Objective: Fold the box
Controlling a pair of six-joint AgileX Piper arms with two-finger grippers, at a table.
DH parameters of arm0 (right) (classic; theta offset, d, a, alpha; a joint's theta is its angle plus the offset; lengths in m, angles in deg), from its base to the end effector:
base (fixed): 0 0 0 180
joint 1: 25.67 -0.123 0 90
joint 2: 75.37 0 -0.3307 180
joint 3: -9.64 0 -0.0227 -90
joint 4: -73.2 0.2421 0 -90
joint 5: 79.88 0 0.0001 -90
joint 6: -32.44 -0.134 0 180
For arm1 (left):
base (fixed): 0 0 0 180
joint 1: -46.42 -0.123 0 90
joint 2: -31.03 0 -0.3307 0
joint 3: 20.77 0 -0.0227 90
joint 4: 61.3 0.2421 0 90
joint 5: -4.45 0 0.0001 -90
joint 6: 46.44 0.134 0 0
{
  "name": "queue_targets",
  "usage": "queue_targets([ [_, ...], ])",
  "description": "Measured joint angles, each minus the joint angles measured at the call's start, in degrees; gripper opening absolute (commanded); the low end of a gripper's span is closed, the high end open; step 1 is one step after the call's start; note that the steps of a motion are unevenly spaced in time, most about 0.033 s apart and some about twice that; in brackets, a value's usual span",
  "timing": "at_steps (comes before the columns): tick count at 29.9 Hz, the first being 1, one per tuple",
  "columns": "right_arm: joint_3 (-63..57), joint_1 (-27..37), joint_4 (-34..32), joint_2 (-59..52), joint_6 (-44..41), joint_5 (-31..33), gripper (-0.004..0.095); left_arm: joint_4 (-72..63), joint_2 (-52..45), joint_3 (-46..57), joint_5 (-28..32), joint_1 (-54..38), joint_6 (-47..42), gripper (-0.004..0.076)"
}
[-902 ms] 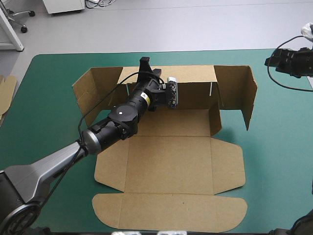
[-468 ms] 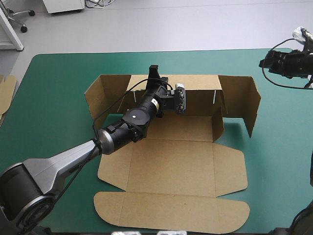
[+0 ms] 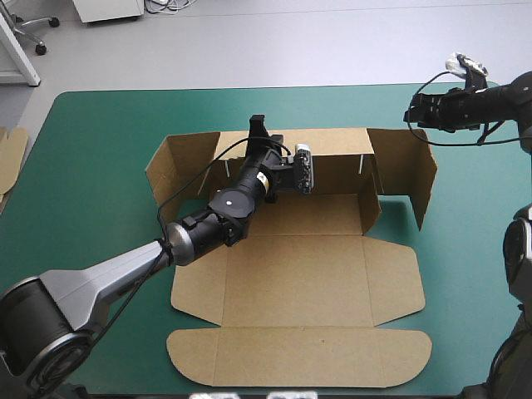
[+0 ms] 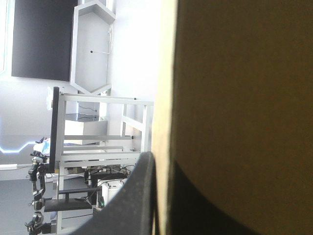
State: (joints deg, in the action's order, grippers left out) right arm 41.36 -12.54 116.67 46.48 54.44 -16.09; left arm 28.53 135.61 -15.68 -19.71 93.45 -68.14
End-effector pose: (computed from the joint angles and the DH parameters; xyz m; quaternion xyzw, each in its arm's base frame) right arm 0.4819 -0.0275 0.3386 0.0141 0.9088 0.2805 0.3086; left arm 0.3359 -0.2800 0.3416 0.6105 0.5305 0.2712 0.5218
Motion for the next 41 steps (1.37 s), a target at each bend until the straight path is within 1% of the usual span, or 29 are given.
queue_targets([
  [2, 0.2, -0.5, -0.8, 0.0, -0.3, 1.2, 0.0374, 0.7, 0.0, 0.0, 0.0, 0.0, -0.5, -0.0015],
  [5, 0.3, -0.5, -1.4, 0.1, -0.3, 4.7, 0.0372, 1.6, 0.0, 0.3, 0.0, 0.0, -1.0, -0.0015],
  [8, 0.2, -0.5, -2.4, 0.0, -0.3, 6.1, 0.0372, 1.8, 0.0, 0.5, 0.1, 0.0, -1.1, -0.0015],
  [13, -4.2, -0.5, -3.1, -2.7, 0.7, 6.3, 0.0372, 2.3, 0.7, 0.5, 0.1, 0.0, -1.1, -0.0015],
  [20, -14.9, -0.5, -0.1, -9.7, 5.8, 6.4, 0.0372, 3.3, 1.1, 0.5, 0.1, 0.0, -1.2, -0.0015],
  [23, -19.4, -0.5, 1.5, -13.3, 8.5, 4.8, 0.0372, 3.3, 1.1, 0.5, -0.1, 0.0, -1.2, -0.0014],
  [26, -24.6, -0.5, 4.2, -16.5, 12.6, 2.2, 0.0372, 3.3, 1.1, 0.5, -0.2, 0.0, -1.3, -0.0014],
  [28, -29.3, -0.5, 7.0, -19.0, 17.0, -0.1, 0.0372, 3.3, 1.1, 0.5, -0.2, 0.0, -1.4, -0.0014],
  [35, -44.9, -0.5, 19.6, -27.1, 37.2, -9.3, 0.0372, 3.3, 1.1, 0.5, -0.2, 0.0, -1.4, -0.0015],
  [38, -48.6, -0.5, 23.7, -29.3, 43.8, -11.3, 0.0372, 3.3, 1.1, 0.4, -0.2, 0.0, -1.4, -0.0015],
  [41, -50.8, -0.5, 25.4, -30.9, 48.6, -12.1, 0.0372, 3.3, 1.1, 0.4, -0.1, 0.0, -1.4, -0.0015],
])
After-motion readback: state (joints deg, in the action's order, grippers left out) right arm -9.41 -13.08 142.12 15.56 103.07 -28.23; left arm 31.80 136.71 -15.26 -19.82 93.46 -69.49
